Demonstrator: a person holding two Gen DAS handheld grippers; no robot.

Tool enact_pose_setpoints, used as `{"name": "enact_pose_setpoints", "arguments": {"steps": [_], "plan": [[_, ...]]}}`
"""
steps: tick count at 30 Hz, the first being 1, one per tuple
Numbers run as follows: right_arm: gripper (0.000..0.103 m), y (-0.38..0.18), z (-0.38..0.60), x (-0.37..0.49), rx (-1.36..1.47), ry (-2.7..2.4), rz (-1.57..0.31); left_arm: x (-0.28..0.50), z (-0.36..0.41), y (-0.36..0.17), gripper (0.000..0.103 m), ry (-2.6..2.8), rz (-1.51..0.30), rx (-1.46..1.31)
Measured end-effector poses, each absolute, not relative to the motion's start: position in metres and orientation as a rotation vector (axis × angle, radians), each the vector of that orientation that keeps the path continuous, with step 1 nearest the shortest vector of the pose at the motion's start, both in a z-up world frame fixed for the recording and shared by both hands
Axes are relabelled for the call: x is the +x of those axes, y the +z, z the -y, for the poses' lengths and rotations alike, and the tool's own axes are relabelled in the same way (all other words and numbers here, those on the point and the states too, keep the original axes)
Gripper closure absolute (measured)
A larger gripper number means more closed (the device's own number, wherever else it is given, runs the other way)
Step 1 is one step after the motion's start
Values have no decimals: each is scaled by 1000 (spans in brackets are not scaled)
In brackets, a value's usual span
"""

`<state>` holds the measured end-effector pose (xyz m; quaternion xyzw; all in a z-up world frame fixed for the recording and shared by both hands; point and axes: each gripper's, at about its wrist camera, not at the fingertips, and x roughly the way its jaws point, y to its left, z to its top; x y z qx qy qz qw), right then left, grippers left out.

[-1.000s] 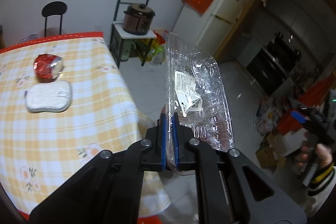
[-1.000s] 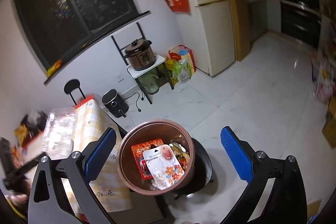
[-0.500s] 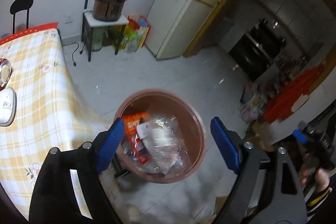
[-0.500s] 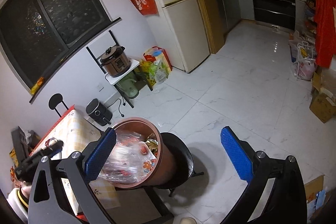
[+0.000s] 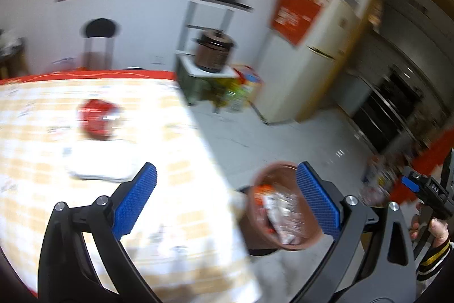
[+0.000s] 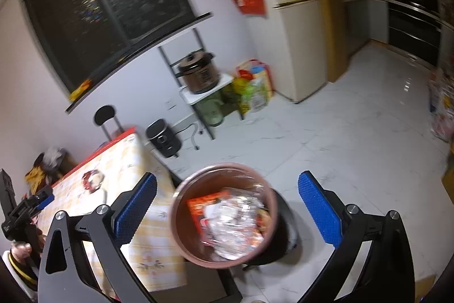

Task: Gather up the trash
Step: 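Move both open tools back over the table toward the sponge and can, then grasp the grey sponge pad with right tool while left tool grasps the crushed red can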

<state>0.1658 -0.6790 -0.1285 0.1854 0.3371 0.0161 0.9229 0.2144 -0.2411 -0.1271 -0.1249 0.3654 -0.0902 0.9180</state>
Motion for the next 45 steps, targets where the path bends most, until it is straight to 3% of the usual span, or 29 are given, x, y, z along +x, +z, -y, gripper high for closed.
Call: {"name": "enact_pose_setpoints", "arguments": {"steps": [7, 17, 23, 30, 33, 35, 41, 45], "plan": [[5, -136, 590, 215, 316, 161, -753, 176, 114, -120, 6, 55, -722, -323], [5, -141, 434, 258, 172, 264, -846, 163, -26, -154, 6, 146, -748, -402], [5, -135, 348, 287, 138, 254, -859, 211, -63, -194, 6, 34, -801, -415], [5, -153, 288, 313, 104, 211, -906, 284, -34, -253, 8, -191, -903, -401], [5, -172, 276, 319, 100, 175, -952, 305, -23, -277, 19, -254, -953, -392], [5, -183, 273, 320, 106, 152, -975, 317, -23, -293, 34, -269, -989, -424], [5, -206, 271, 321, 131, 92, -1027, 339, -30, -323, 63, -256, -1034, -516], [5, -211, 268, 326, 130, 70, -1037, 347, -34, -329, 67, -250, -1035, -535]]}}
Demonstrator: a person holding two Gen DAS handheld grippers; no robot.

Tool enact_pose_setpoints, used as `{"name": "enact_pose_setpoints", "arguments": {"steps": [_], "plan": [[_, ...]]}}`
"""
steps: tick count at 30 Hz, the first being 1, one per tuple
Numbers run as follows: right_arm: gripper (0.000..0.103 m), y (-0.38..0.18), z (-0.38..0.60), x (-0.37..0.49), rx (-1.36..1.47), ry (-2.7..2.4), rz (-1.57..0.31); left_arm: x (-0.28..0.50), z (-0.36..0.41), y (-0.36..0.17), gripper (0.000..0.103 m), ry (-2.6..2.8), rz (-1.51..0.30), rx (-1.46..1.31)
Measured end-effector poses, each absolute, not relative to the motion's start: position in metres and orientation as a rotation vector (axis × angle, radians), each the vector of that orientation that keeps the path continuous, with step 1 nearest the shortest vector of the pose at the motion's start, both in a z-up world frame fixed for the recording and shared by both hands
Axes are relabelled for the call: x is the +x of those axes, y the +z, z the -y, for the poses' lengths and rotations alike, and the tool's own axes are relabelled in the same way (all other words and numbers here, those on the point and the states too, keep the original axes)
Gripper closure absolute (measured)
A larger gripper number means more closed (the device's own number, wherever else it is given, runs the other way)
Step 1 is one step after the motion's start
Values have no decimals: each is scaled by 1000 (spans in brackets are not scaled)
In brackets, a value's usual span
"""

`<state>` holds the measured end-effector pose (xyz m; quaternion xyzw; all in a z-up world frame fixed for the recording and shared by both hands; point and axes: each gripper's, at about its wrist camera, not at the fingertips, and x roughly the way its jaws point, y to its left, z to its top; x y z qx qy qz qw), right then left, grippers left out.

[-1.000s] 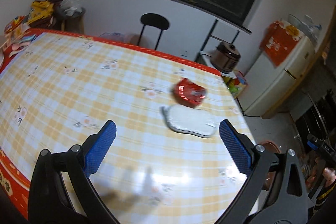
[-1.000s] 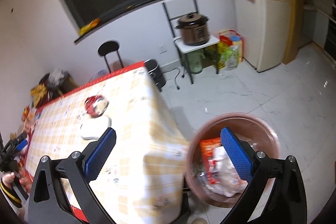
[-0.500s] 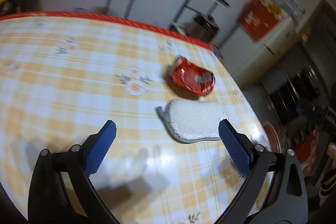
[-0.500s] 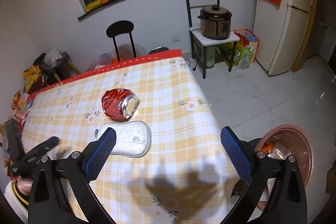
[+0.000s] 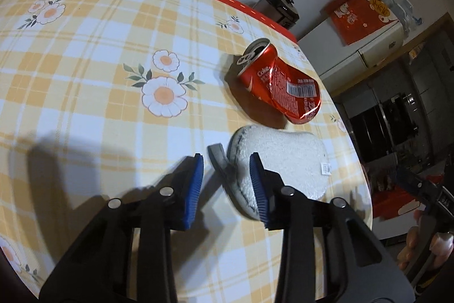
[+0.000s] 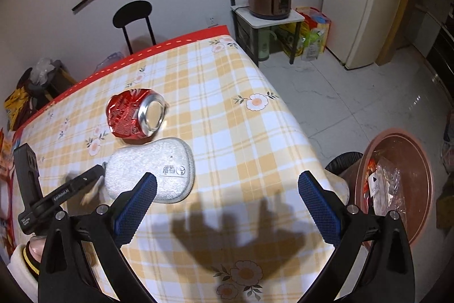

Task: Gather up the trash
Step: 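Grasp the grey sponge pad with right tool while left tool grasps the crushed red can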

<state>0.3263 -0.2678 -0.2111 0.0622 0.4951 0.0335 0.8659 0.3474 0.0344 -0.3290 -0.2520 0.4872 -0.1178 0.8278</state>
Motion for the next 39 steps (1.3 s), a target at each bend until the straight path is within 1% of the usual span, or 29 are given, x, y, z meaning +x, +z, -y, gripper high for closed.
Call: {"name": "enact_pose_setpoints", "arguments": {"steps": [6, 9, 10, 11, 13, 18, 21, 25, 35, 39], "plan": [[5, -217, 257, 337, 110, 74, -1049, 351, -23, -328, 67, -266, -1025, -492], [5, -222, 251, 343, 103, 82, -1061, 354, -20, -325, 66, -259, -1038, -473], [5, -224, 250, 345, 101, 84, -1067, 355, -20, -324, 63, -257, -1034, -464], [5, -226, 248, 346, 101, 85, -1071, 355, -20, -321, 56, -258, -1024, -453], [5, -229, 247, 349, 106, 89, -1080, 357, -19, -315, 51, -279, -997, -418], [5, -240, 246, 351, 111, 92, -1105, 382, -8, -310, 51, -431, -1012, -308], [5, -250, 250, 349, 115, 84, -1131, 397, 0, -315, 53, -514, -1049, -239], [5, -258, 257, 344, 138, 71, -1152, 405, 12, -320, 53, -614, -1086, -213], [5, -272, 284, 311, 226, 44, -1206, 364, 51, -327, 54, -756, -1163, -219], [5, -279, 287, 301, 254, 43, -1222, 342, 70, -331, 54, -833, -1191, -273]]}}
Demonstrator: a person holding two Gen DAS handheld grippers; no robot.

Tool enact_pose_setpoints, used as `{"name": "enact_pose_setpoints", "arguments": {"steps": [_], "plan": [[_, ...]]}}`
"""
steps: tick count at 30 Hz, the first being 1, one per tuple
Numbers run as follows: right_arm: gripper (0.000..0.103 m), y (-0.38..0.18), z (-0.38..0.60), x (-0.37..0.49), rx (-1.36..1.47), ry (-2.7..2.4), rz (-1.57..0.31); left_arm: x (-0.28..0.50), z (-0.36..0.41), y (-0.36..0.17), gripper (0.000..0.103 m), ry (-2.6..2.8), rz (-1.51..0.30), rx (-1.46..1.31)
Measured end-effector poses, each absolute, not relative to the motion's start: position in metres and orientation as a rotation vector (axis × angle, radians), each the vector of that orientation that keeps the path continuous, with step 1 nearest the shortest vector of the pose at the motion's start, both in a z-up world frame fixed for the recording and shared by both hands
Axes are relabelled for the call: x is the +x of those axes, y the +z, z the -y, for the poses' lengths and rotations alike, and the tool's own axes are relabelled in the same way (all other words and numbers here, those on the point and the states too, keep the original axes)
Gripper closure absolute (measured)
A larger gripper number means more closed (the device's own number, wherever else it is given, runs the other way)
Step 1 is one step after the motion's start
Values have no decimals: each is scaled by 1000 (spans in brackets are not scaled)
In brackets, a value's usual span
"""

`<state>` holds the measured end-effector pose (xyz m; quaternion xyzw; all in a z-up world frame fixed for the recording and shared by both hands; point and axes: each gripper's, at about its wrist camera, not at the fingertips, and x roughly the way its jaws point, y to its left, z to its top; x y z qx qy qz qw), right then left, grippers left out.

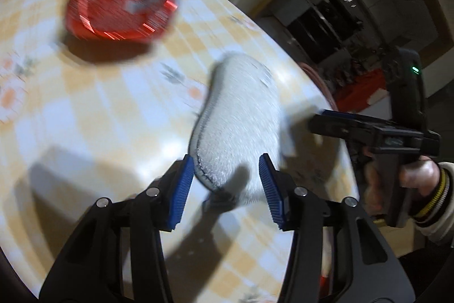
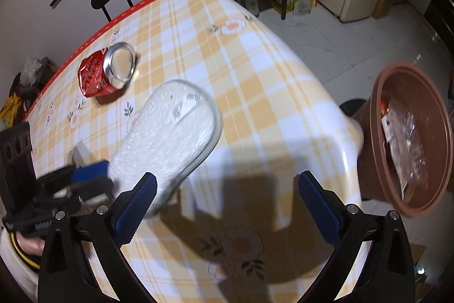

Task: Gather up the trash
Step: 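Grasp the grey sponge pad with right tool while left tool grasps the crushed red can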

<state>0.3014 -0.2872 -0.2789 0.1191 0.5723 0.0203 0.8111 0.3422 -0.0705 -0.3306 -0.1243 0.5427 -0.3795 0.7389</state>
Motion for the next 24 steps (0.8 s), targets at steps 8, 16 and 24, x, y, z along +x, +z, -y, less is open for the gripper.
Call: {"name": "enact_pose_setpoints", "arguments": {"steps": [8, 16, 24], "plan": [[5, -278, 273, 303, 264, 76, -1202, 367, 18, -299, 44, -605, -1021, -450], [5, -284, 262, 300, 284, 86, -1214, 435, 6, -283, 41, -360, -929, -308], [5, -293, 254, 302, 332, 43, -1208, 461, 17, -306, 69, -350, -979, -191]]}}
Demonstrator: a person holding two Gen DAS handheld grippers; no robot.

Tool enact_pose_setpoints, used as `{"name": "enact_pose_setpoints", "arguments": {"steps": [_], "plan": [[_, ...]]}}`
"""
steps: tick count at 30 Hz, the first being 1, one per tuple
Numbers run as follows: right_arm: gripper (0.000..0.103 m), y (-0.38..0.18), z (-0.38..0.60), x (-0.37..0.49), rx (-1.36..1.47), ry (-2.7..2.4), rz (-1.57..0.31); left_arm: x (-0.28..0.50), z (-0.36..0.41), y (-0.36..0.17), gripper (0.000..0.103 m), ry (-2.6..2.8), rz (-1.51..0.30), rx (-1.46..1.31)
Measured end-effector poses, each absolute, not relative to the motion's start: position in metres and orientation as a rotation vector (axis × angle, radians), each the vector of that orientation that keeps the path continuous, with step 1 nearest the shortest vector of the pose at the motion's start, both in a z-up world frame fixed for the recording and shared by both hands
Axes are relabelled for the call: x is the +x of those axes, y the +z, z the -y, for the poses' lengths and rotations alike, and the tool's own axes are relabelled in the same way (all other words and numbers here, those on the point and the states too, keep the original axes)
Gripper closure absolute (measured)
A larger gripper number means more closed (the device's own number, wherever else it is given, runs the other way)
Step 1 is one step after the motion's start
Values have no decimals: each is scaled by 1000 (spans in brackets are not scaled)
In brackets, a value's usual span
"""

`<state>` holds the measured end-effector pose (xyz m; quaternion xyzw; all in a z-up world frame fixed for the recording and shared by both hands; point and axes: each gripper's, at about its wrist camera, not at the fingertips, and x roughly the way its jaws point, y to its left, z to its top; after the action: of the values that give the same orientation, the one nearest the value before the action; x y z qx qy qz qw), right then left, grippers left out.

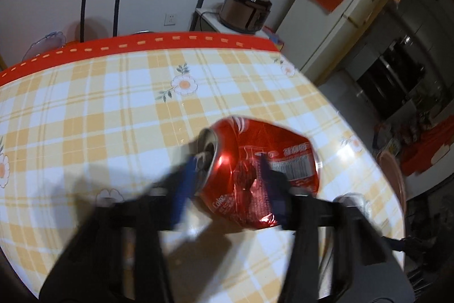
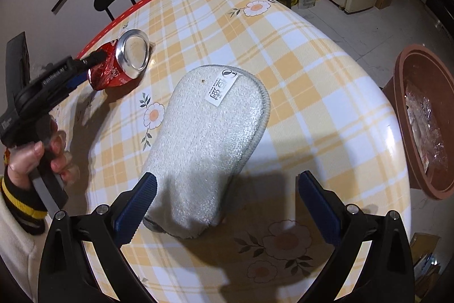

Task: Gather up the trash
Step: 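Grasp the grey sponge pad with right tool while left tool grasps the crushed red can, then carry the sponge pad to the bin and open the right tool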

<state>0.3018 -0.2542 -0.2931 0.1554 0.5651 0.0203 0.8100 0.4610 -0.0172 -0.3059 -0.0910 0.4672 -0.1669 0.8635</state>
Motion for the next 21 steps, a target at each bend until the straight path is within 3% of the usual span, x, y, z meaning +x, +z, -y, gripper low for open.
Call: {"name": "enact_pose_setpoints", "arguments": {"steps": [4, 15, 21], "plan": [[5, -295, 244, 309, 327, 22, -1205, 441, 12, -308, 75, -357, -954, -173], [5, -299, 221, 338, 343, -132, -1152, 364, -56, -295, 75, -174, -894, -273], [4, -312, 196, 347, 116, -206, -1193, 311, -90, -283, 75, -73, -852, -359]]}}
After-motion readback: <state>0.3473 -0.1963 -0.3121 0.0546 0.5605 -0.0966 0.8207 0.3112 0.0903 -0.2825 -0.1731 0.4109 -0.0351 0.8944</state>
